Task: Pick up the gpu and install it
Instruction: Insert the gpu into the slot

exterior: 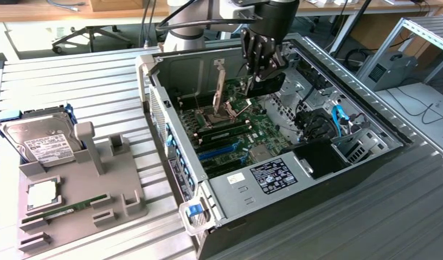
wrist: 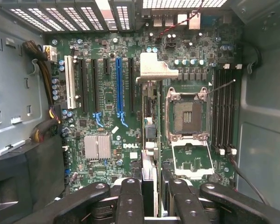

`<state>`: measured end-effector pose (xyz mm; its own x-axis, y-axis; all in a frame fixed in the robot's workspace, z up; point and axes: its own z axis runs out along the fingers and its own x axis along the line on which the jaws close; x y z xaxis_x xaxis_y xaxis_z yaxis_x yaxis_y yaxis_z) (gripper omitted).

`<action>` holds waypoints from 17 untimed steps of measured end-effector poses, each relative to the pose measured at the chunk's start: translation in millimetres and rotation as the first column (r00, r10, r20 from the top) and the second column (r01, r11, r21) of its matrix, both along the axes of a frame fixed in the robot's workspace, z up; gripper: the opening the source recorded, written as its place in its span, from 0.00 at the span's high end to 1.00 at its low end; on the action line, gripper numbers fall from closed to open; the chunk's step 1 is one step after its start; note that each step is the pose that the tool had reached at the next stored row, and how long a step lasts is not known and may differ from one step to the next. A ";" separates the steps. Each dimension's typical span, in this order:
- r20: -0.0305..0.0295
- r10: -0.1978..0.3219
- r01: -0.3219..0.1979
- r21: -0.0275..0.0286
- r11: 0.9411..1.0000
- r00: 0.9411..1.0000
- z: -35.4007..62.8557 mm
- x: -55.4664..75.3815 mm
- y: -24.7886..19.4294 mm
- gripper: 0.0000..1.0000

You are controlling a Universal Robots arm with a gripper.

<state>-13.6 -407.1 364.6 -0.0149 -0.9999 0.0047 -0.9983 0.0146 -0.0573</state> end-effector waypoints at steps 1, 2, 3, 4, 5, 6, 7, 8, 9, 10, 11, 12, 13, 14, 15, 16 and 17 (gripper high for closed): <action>0.000 0.000 0.000 0.000 1.000 1.000 -1.8 0.0 -0.1 0.73; 0.000 0.000 0.000 0.000 1.000 1.000 -3.6 0.0 -0.1 0.73; 0.000 0.000 0.000 0.000 1.000 1.000 -5.3 0.0 -0.2 0.73; 0.000 0.000 0.000 0.000 1.000 1.000 -6.6 0.0 -0.2 0.73; 0.000 0.000 0.000 0.000 1.000 1.000 -8.0 0.0 -0.3 0.73; 0.000 0.000 0.000 0.000 1.000 1.000 -9.2 0.0 -0.3 0.73; 0.000 0.000 0.000 0.000 1.000 1.000 -11.6 0.0 -0.4 0.73; 0.000 0.000 0.000 0.000 1.000 1.000 -13.3 0.0 -0.4 0.73; 0.000 0.000 0.000 0.000 1.000 1.000 -13.9 0.0 -2.0 0.73; 0.000 0.000 0.000 0.000 1.000 1.000 -14.2 -0.1 -4.4 0.73; 0.000 0.000 0.000 0.000 1.000 1.000 -14.7 -0.1 -5.4 0.73; 0.000 0.000 0.000 0.000 1.000 1.000 -14.9 -0.1 -5.6 0.73; 0.000 0.000 0.000 0.000 1.000 1.000 -15.0 -0.1 -5.7 0.73; 0.000 0.000 0.000 0.000 1.000 1.000 -15.3 -0.1 -6.0 0.73; 0.000 0.000 0.000 0.000 1.000 1.000 -15.6 -0.1 -6.3 0.73; 0.000 0.000 0.000 0.000 1.000 1.000 -15.9 -0.1 -6.6 0.73; 0.000 0.000 0.000 0.000 1.000 1.000 -16.0 -0.1 -6.8 0.73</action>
